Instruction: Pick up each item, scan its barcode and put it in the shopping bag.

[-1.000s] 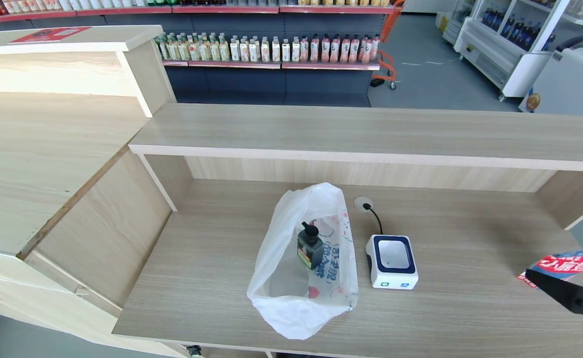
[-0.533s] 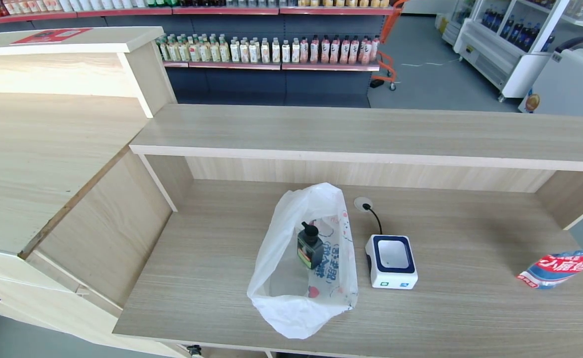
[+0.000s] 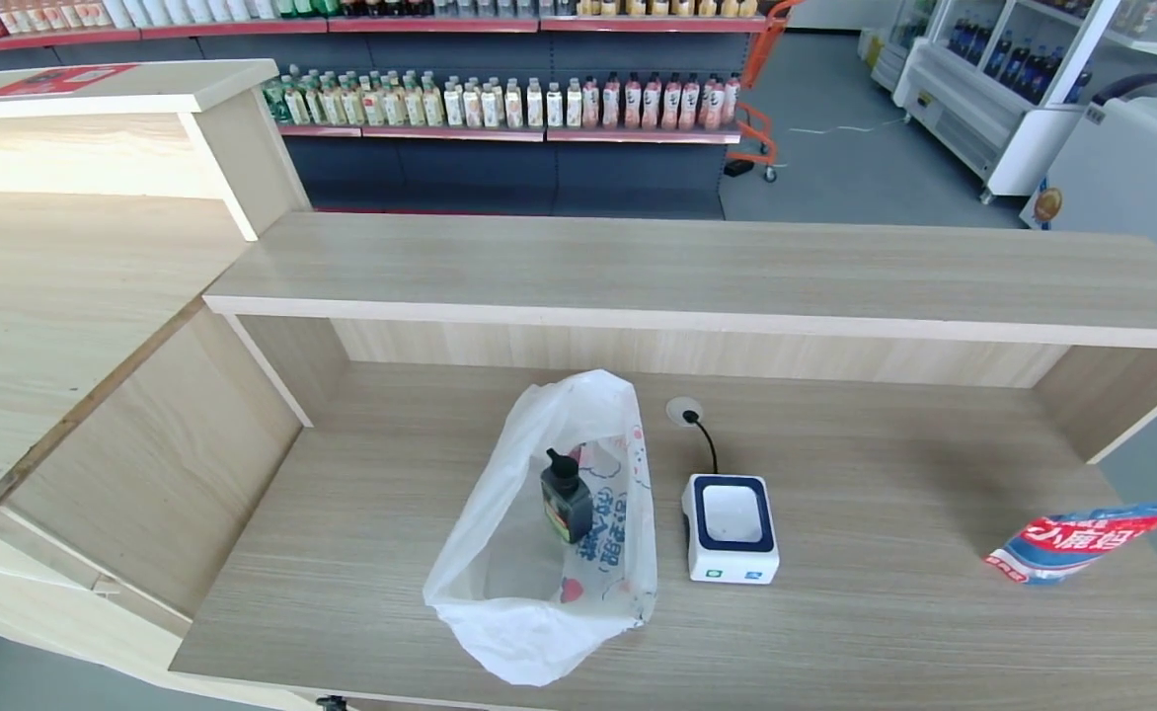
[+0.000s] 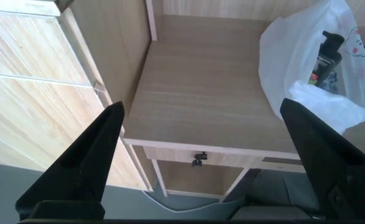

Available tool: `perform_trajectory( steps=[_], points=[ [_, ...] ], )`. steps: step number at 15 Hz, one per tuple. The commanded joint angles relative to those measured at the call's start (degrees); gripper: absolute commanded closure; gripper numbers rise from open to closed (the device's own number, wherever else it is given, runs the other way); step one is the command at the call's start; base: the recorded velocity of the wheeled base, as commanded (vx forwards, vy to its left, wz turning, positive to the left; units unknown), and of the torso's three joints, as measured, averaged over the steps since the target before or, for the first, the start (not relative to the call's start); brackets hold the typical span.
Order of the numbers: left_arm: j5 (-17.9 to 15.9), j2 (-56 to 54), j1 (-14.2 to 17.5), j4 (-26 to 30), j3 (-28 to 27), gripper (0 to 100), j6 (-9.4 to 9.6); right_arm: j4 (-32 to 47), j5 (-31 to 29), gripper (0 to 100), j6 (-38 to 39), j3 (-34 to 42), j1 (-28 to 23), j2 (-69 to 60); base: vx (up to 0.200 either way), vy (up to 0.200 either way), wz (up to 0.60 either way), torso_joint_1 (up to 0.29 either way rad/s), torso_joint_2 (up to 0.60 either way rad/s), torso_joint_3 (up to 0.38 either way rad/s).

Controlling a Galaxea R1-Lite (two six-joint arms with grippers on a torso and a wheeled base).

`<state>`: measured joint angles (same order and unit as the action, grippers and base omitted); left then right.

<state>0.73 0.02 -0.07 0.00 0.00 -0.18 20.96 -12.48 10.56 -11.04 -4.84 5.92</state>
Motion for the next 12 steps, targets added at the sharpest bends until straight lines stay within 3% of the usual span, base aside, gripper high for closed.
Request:
perform_trajectory(
  steps=[1,3,9,12],
  points=[
    [0.06,-0.02,-0.01,0.0,0.0,0,-0.08,-0.04,0.0,0,-0.01,0.06,-0.08,-0.39,0.0,0.0,0.0,0.0,0.0,0.0],
    [0.06,-0.02,-0.01,0.0,0.0,0,-0.17,0.05,0.0,0,-0.01,0.06,-0.08,-0.39,0.0,0.0,0.0,0.0,0.0,0.0],
    [0.06,-0.02,-0.01,0.0,0.0,0,-0.08,0.05,0.0,0,-0.01,0.06,-0.08,-0.39,-0.2,0.0,0.0,0.005,0.0,0.0],
    [0.06,-0.02,-0.01,0.0,0.0,0,0.18,0.05,0.0,0,-0.01,0.06,-0.08,-0.39,0.0,0.0,0.0,0.0,0.0,0.0]
  ],
)
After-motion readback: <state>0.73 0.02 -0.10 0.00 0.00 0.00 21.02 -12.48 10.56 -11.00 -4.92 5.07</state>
